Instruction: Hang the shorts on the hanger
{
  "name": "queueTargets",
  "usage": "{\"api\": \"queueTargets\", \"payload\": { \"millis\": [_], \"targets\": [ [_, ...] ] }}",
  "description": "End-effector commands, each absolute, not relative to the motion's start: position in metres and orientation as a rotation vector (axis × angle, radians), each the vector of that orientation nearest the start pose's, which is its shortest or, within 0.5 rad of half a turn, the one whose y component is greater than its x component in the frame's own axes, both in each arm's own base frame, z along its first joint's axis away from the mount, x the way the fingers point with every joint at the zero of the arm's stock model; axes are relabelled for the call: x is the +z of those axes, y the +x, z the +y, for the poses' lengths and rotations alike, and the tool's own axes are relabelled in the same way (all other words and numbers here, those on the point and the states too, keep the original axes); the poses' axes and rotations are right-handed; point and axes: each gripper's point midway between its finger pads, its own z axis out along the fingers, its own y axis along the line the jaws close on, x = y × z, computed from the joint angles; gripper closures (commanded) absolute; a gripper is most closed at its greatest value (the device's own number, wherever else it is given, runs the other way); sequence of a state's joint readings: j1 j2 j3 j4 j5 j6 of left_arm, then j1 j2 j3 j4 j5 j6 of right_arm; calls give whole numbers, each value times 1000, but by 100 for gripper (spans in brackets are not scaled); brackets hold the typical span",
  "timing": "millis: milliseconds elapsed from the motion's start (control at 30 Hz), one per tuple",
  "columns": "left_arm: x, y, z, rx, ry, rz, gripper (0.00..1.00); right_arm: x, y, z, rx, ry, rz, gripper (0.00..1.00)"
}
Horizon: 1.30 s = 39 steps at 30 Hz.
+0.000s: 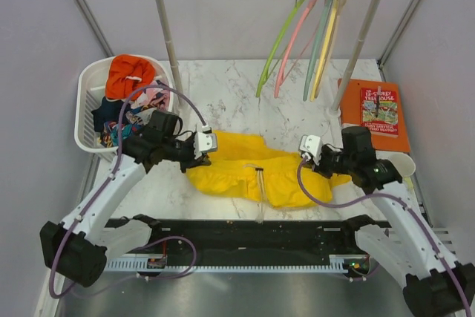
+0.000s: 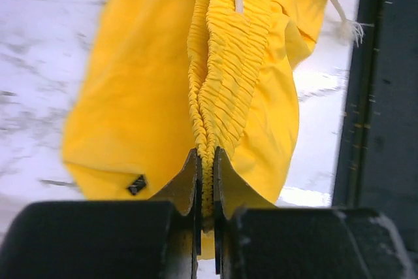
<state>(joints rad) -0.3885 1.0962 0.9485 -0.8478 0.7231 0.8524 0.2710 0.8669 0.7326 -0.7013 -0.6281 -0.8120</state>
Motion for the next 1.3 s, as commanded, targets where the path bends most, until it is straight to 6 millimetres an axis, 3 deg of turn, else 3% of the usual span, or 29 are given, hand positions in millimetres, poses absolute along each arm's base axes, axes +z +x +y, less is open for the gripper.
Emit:
{"api": "queueTargets", "payload": {
  "millis": [0,33,100,133,167,200,233,267,333,367,400,467,533,567,733,833,867,900,933,1000,1033,1067,1100,1167,1200,1267],
  "targets": [
    [211,264,-180,-292,1477,1416,98,191,261,115,31,-1286,1502,100],
    [220,281,-184,-202,1439,1290,98,196,268,113,-20,-1280,1457,100],
    [228,293,-185,-64,1439,1118,98,202,284,111,-135,-1301,1340,100],
    [208,293,-184,-40,1462,1092,98,202,288,110,-166,-1313,1305,100],
    [216,299,-187,17,1453,1002,98,199,294,109,-244,-1361,1222,100],
    [210,303,-187,76,1486,946,98,196,296,109,-283,-1378,1165,100],
    [181,299,-184,92,1519,947,98,193,297,111,-325,-1406,1097,100],
    [191,306,-184,200,1507,835,98,183,298,109,-407,-1448,1005,100],
    [157,303,-181,217,1555,841,98,165,292,116,-404,-1536,906,100],
    [151,304,-179,222,1568,849,98,146,286,116,-372,-1587,927,100],
    [131,297,-178,168,1616,905,98,136,282,119,-365,-1646,897,100],
    [114,287,-180,94,1686,936,98,101,262,123,-285,-1762,880,100],
    [92,270,-178,22,1751,976,98,87,252,125,-302,-1841,795,100],
    [84,262,-178,5,1790,965,98,70,239,126,-249,-1888,798,100],
    [49,229,-168,-126,1924,1065,96,36,213,125,-157,-2055,748,100],
    [43,208,-165,-228,1996,1108,88,31,206,119,-115,-2130,778,99],
    [41,202,-163,-246,2032,1098,83,30,204,118,-111,-2156,773,96],
    [41,197,-163,-262,2056,1096,69,27,201,115,-99,-2195,775,95],
    [44,197,-163,-267,2069,1096,64,26,198,112,-86,-2225,772,93],
    [37,182,-161,-337,2119,1132,56,20,187,108,-30,-2293,773,80],
    [41,185,-162,-341,2116,1152,50,25,190,109,-23,-2281,794,62],
    [43,185,-164,-373,2079,1226,43,29,192,109,-16,-2266,817,53],
    [57,195,-169,-366,2040,1247,33,33,195,108,-3,-2232,882,46],
    [66,203,-171,-404,1953,1398,23,55,210,110,-33,-2165,938,31],
    [86,215,-176,-389,1909,1409,20,63,213,110,-17,-2116,1010,29],
    [105,217,-179,-417,1847,1453,19,93,222,111,-44,-2054,1037,26]
  ]
}}
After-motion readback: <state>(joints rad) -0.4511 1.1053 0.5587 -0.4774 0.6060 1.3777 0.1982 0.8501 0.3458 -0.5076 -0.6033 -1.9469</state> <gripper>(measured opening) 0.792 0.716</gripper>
